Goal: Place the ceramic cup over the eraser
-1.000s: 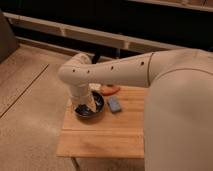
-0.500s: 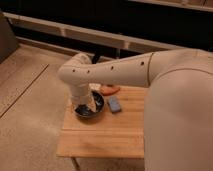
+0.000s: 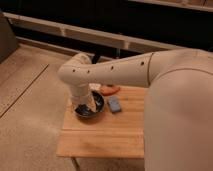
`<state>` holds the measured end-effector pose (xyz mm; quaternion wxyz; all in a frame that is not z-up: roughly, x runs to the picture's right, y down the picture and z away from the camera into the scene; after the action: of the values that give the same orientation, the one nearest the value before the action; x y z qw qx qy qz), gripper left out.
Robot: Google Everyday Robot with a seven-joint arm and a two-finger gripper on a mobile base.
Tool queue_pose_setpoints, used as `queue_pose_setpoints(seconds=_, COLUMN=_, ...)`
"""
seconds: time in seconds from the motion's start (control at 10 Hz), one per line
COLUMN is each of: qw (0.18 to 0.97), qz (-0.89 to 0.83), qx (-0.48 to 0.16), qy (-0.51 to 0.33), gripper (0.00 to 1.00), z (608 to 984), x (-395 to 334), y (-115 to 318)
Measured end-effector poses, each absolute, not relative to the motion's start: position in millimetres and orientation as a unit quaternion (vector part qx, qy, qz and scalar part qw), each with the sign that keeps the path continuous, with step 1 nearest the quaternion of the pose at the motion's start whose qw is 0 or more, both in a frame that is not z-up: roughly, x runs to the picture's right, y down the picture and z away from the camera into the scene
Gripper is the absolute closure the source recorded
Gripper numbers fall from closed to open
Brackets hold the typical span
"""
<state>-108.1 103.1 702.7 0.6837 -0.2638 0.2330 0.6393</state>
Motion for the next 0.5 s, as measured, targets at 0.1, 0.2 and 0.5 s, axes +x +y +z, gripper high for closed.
queue_pose_setpoints(seconds=0.1, qw=0.684, qz=0.639, qx=-0.264, qy=0.233, gripper=0.35, z=703, x=-108, y=103)
queue_pose_setpoints(seconds=0.2, qw=0.685, qz=0.639, qx=-0.262, qy=0.232, gripper=0.35, z=703, x=-108, y=102)
queue_pose_setpoints(seconds=0.5, qw=0.705, qz=0.651, qx=-0.222, qy=0.173, gripper=0.35, z=716, x=-110, y=62)
